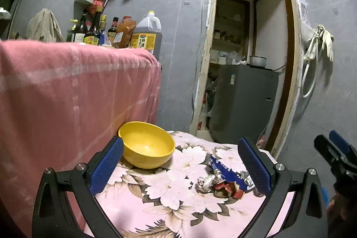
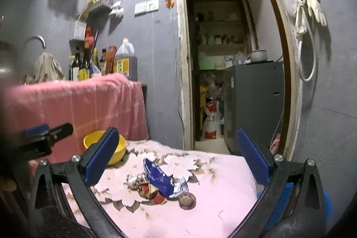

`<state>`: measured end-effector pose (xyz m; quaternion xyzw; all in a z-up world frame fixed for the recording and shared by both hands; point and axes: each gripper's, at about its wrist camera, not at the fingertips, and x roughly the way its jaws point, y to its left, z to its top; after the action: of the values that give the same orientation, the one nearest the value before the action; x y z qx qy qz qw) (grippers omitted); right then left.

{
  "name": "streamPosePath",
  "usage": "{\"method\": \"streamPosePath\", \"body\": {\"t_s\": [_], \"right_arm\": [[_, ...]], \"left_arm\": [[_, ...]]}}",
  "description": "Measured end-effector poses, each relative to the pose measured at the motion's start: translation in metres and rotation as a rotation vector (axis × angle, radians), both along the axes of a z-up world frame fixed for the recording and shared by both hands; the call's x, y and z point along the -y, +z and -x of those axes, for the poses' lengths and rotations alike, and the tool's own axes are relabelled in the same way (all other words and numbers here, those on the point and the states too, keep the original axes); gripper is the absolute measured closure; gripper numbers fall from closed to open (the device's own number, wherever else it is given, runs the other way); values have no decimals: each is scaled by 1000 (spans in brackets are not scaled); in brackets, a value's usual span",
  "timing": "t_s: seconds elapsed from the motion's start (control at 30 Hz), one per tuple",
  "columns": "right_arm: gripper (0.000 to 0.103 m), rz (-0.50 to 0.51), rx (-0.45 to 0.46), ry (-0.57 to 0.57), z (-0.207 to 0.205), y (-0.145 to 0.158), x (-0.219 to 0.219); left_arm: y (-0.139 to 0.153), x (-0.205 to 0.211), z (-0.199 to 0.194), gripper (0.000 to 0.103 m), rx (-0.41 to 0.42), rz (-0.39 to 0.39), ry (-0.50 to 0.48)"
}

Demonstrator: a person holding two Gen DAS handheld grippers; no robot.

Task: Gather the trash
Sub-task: 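Move both open tools back over the remaining trash on the table, then close the left tool on the foil wrapper while the right tool grasps the round lid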

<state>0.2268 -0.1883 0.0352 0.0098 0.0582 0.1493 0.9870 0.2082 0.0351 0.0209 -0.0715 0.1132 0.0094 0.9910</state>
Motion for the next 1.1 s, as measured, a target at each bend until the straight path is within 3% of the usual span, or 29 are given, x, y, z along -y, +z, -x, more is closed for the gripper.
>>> {"method": "streamPosePath", "body": {"t_s": [0.33,0.9,1.1], "right_arm": [[0,16,-149,-2,-36,-31,3],[0,55,-524,-4,-96,-89,6],[16,79,-597,14,-106,-103,2]], "left_arm": [[-24,0,-30,3,-98,-1,-11],[-73,8,-108,4,-483,71,-80],[-85,9,-126,8,-568,115,-114]]}}
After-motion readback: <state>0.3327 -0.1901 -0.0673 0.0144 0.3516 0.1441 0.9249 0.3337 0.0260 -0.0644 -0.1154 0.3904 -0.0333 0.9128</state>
